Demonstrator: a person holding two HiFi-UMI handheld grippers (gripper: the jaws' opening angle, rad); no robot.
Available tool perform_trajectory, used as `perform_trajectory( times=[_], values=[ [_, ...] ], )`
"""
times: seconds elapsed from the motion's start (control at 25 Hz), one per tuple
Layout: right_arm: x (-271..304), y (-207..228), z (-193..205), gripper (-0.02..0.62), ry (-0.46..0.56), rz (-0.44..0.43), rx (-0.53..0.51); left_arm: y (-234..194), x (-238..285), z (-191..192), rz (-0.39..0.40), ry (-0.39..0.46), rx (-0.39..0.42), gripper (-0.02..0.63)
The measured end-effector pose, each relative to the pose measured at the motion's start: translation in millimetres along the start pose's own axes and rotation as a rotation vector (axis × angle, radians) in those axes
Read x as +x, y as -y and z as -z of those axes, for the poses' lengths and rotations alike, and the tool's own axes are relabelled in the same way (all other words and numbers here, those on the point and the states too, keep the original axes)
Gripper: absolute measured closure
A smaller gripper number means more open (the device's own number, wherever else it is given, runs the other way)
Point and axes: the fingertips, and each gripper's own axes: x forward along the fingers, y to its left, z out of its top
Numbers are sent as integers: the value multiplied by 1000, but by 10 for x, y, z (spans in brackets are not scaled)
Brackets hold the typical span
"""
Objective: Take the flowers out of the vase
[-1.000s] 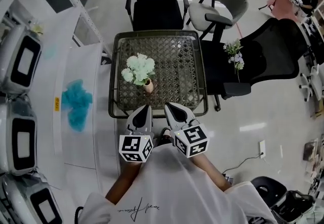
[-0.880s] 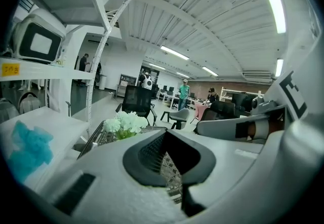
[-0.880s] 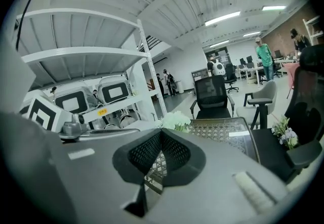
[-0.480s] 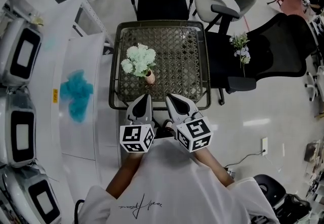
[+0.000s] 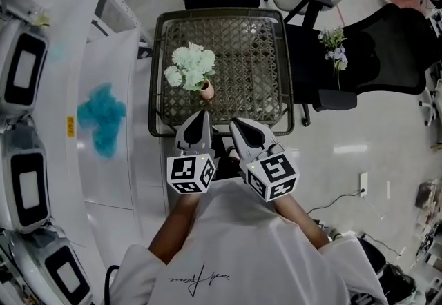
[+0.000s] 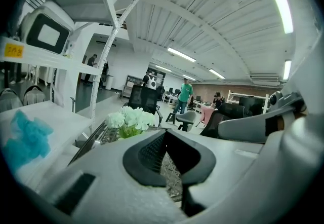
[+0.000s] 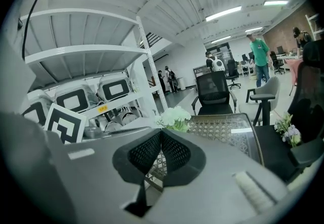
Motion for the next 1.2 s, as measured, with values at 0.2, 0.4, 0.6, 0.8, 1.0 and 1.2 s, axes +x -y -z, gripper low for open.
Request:
perform_trajectory(
  times=[0.2,0.4,0.6,0.8,1.0,1.2],
  values=[
    [119,-24,133,588,-31,-12,-4,-151,119,84,-26,-2,-3,606],
    [189,-51,245,586,-58,-24,-10,-291,175,203,-49,-2,-13,590],
    [198,5,319,584,-77,-6,-17,-425,259,310,-72,-3,-26,574],
    [218,54,380,557,-106,18,-15,-504,352,391,-67,-13,-30,539],
    [260,33,405,551,-113,20,-11,-560,430,487,-61,-29,-30,516],
    [295,43,454,549,-131,29,-10,-603,536,589,-44,-38,-27,477]
  ],
)
